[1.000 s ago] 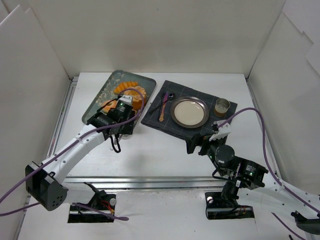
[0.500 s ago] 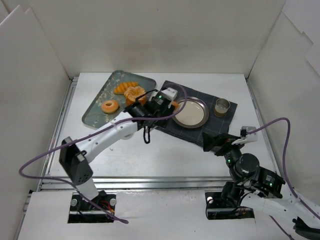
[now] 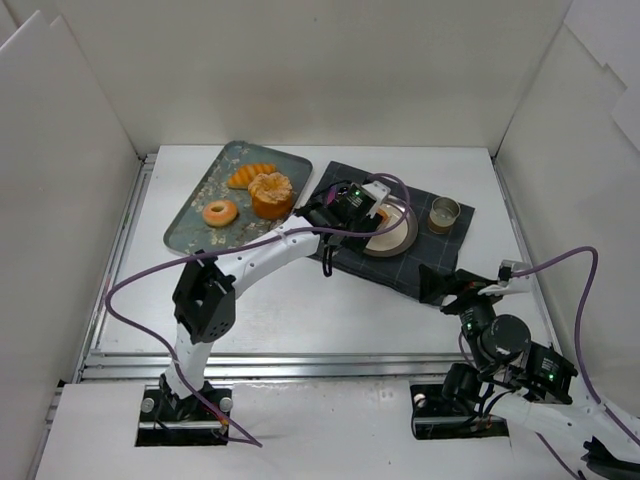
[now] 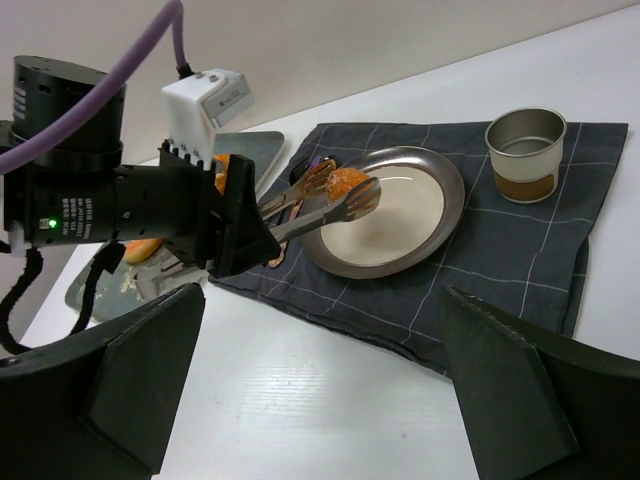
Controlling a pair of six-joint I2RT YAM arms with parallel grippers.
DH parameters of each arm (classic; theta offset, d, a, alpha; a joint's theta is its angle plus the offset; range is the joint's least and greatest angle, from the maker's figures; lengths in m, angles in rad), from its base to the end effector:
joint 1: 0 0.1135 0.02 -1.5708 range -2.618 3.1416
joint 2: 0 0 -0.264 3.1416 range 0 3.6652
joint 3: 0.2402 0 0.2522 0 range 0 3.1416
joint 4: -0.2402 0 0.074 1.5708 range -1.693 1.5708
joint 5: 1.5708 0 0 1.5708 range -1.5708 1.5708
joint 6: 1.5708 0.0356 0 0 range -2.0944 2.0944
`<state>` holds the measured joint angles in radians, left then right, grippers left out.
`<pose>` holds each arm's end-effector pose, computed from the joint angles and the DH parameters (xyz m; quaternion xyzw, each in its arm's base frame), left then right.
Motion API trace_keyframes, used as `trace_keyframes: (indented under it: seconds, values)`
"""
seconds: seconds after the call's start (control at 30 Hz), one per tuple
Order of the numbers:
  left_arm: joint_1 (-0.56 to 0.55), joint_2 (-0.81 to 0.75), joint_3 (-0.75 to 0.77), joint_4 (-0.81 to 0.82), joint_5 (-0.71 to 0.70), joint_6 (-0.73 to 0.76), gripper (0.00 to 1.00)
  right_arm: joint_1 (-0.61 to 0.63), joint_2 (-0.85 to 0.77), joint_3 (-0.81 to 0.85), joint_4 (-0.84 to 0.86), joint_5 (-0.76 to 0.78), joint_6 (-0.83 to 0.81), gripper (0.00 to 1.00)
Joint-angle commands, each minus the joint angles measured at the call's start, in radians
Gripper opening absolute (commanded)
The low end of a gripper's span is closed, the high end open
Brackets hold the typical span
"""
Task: Place the bread
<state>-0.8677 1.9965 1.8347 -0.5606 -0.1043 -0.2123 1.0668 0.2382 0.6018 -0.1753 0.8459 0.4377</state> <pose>0.3019 -0.3504 0.3014 0.2726 0.8686 -0.1706 0.3770 0.0557 0.0457 0.3373 0.1209 0.6506 0.2890 0.6918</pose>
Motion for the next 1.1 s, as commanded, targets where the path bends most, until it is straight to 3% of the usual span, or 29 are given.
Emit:
trace_keyframes:
  seconds: [0.0,0.6,1.07]
  values:
    - [-0.001,-0.01,0.086,0.077,0.009,0.033,0.49,0.001,0.03,0.004,0.051,0.047,0.016,0.98]
    - [0.01,0.11,0.118,0.093,0.026,0.019,0.54,0.001,0.029,0.003,0.049,0.047,0.016,0.98]
    - [0.01,0.001,0.063,0.102,-0.021,0.017,0.62,0.002,0.036,0.007,0.045,0.042,0.018,0.98]
